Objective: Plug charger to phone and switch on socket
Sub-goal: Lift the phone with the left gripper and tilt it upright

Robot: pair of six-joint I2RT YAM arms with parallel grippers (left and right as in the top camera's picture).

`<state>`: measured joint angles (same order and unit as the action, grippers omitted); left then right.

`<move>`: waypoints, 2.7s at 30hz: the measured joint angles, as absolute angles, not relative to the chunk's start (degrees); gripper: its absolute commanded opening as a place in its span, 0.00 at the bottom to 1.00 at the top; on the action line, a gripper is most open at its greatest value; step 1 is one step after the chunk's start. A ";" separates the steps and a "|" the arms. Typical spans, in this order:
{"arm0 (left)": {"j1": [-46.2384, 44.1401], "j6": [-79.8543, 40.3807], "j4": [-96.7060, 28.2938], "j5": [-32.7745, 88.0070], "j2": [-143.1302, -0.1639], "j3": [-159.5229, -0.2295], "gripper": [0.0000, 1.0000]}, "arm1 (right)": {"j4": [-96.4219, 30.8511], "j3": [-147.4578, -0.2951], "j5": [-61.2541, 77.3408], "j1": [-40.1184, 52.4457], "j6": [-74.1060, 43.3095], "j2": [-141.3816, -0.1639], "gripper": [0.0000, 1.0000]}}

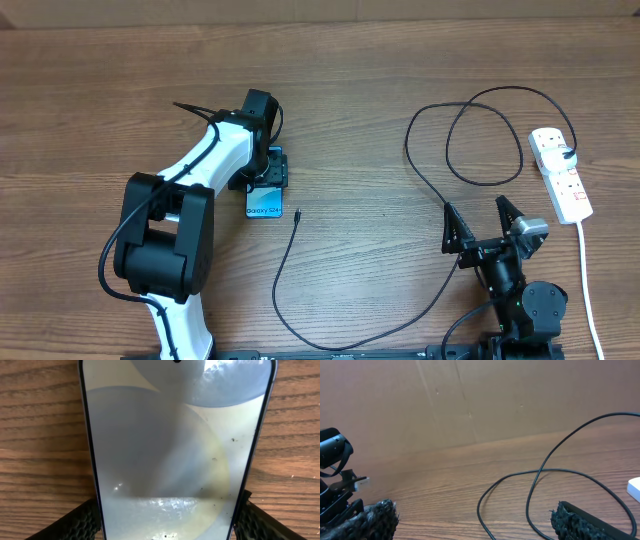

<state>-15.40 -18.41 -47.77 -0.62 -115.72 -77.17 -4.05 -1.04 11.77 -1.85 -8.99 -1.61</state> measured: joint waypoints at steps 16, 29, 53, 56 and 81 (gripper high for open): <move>-13.50 -18.39 -48.14 2.81 -115.50 -77.23 0.70 | -4.03 -1.04 11.77 -1.85 -9.06 -1.61 1.00; -12.97 -19.09 -47.70 4.71 -115.39 -77.21 0.70 | -4.05 -1.04 11.75 -1.85 -9.04 -1.61 1.00; -12.53 -15.99 -47.29 23.44 -115.28 -76.69 0.72 | -4.05 -1.04 11.77 -1.85 -8.99 -1.61 1.00; -11.70 -15.38 -47.29 28.71 -115.39 -76.16 0.71 | -4.08 -1.04 11.77 -1.85 -9.02 -1.61 1.00; -4.36 -11.35 -46.87 54.94 -115.42 -76.09 0.72 | -4.05 -1.04 11.77 -1.83 -9.02 -1.61 1.00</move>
<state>-4.36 -11.35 -46.87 54.94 -115.42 -76.09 -4.05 -1.04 11.77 -1.83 -9.02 -1.61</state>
